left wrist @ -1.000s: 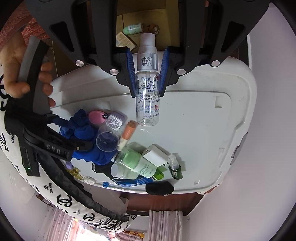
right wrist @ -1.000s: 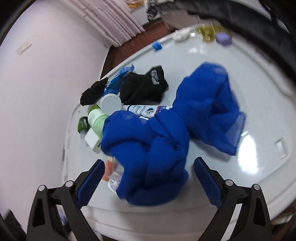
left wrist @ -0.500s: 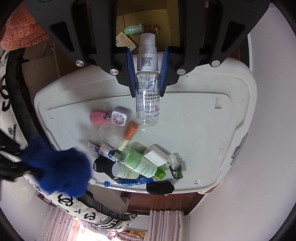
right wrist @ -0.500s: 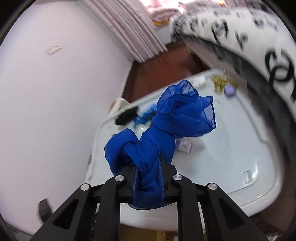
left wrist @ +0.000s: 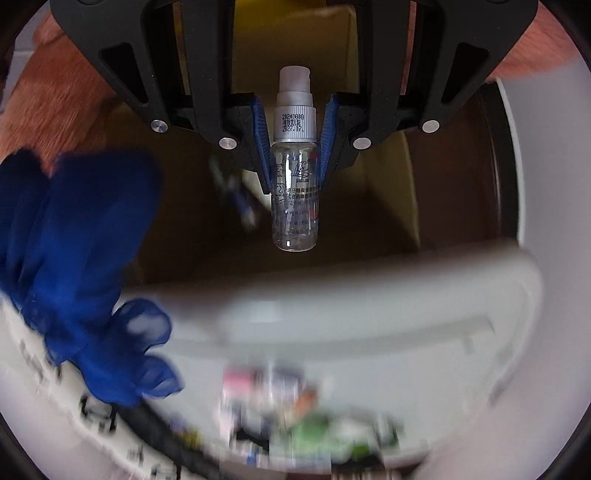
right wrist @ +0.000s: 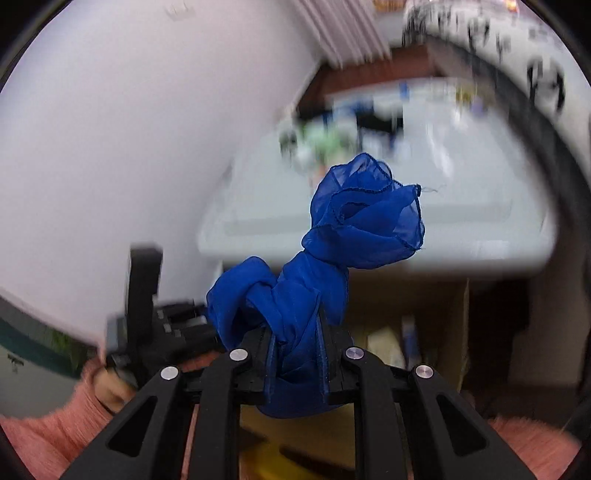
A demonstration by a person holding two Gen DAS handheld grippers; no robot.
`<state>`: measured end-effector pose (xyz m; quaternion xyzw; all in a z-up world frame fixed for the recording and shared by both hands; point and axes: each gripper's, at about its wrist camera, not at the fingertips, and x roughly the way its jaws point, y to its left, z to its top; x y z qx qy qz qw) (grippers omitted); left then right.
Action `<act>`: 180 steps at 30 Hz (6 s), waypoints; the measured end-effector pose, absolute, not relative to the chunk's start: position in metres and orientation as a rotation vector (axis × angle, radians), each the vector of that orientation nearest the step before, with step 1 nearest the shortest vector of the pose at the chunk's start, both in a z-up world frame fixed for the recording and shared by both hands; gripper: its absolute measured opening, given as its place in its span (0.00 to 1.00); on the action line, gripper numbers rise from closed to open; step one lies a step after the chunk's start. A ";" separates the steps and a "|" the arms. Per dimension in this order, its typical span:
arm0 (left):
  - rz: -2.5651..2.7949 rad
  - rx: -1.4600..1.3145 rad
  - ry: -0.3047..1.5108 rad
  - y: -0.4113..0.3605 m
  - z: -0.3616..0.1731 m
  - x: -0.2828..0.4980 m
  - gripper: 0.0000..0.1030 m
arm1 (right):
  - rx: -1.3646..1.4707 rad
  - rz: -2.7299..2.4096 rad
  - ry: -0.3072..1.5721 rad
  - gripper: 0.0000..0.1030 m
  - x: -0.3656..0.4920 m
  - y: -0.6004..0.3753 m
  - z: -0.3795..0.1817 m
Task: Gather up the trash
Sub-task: 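Drop the blue scarf and the spray bottle into the cardboard box with both tools, then grasp the clear glass cup with the right tool while the left tool grasps the white square cap, then carry the cup and cap over the cardboard box and open both tools, then grasp the pink compact with the right tool while the left tool grasps the orange lipstick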
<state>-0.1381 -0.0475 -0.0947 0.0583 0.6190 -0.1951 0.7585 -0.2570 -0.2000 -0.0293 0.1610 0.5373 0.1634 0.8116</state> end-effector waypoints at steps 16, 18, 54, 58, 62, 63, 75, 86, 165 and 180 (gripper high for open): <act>-0.335 0.217 1.644 -0.051 -0.183 -0.141 0.76 | 0.281 0.051 1.391 0.73 -0.247 -0.215 -0.139; -0.339 0.208 1.639 -0.050 -0.182 -0.140 0.76 | 0.298 0.057 1.384 0.73 -0.247 -0.216 -0.138; -0.410 0.215 1.394 -0.064 -0.140 -0.135 0.76 | 0.060 0.002 1.165 0.45 -0.010 -0.142 -0.109; -0.403 0.204 1.359 -0.060 -0.133 -0.134 0.76 | 0.052 0.028 1.119 0.45 -0.033 -0.151 -0.082; -0.369 0.205 1.248 -0.058 -0.115 -0.130 0.76 | 0.045 0.065 1.081 0.45 -0.078 -0.165 -0.052; -0.358 0.203 1.216 -0.059 -0.108 -0.125 0.76 | 0.041 0.075 1.077 0.45 -0.087 -0.169 -0.048; -0.336 0.345 1.103 -0.131 -0.100 -0.010 0.74 | 0.189 0.097 1.022 0.46 -0.196 -0.222 -0.037; -0.361 0.298 1.119 -0.146 -0.107 0.020 0.31 | 0.230 0.150 1.012 0.46 -0.194 -0.226 -0.040; -0.278 0.162 1.349 -0.048 -0.112 -0.118 0.76 | 0.079 -0.022 1.046 0.33 -0.108 -0.189 -0.068; -0.447 0.464 1.154 -0.131 -0.092 0.061 0.76 | 0.241 0.114 0.880 0.33 -0.162 -0.240 -0.011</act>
